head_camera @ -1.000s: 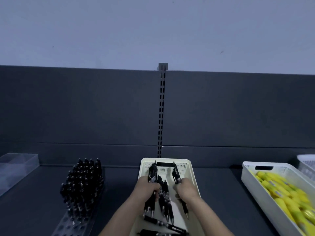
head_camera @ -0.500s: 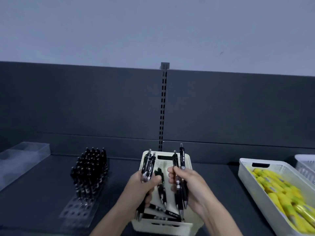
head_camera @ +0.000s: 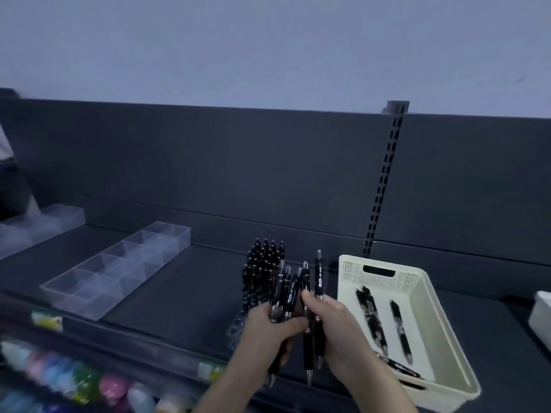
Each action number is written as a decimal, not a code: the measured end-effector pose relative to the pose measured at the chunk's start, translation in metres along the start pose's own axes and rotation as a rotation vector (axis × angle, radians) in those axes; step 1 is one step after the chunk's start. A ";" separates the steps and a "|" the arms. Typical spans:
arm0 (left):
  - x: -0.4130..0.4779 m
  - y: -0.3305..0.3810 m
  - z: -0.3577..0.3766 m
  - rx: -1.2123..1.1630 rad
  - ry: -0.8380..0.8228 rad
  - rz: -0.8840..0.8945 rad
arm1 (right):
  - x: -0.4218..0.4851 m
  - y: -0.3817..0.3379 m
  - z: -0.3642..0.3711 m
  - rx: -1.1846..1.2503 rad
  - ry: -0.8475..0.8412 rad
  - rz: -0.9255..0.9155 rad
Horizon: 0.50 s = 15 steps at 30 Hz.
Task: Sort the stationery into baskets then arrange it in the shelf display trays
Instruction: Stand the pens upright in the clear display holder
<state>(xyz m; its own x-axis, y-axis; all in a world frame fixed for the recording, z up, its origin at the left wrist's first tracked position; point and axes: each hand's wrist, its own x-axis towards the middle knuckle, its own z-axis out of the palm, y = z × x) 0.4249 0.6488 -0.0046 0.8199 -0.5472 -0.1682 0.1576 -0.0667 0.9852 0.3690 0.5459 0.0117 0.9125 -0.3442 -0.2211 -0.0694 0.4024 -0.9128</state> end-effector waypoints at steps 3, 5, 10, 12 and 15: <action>0.008 -0.003 -0.039 -0.007 -0.030 0.003 | 0.016 0.017 0.035 -0.022 0.025 0.011; 0.018 -0.006 -0.068 -0.016 -0.049 -0.015 | 0.027 0.027 0.061 -0.045 0.065 0.014; 0.047 -0.020 -0.132 0.012 -0.059 -0.067 | 0.043 0.049 0.092 -0.218 0.399 -0.067; 0.054 -0.025 -0.147 0.011 -0.077 -0.091 | 0.041 0.051 0.078 -0.254 0.577 -0.097; 0.061 -0.031 -0.160 0.007 -0.111 -0.091 | 0.037 0.051 0.057 -0.359 0.766 -0.076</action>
<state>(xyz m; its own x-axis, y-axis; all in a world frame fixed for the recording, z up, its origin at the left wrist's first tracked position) 0.5580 0.7507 -0.0509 0.7365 -0.6275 -0.2526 0.2242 -0.1259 0.9664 0.4219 0.6020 -0.0232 0.4040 -0.8908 -0.2082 -0.2605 0.1062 -0.9596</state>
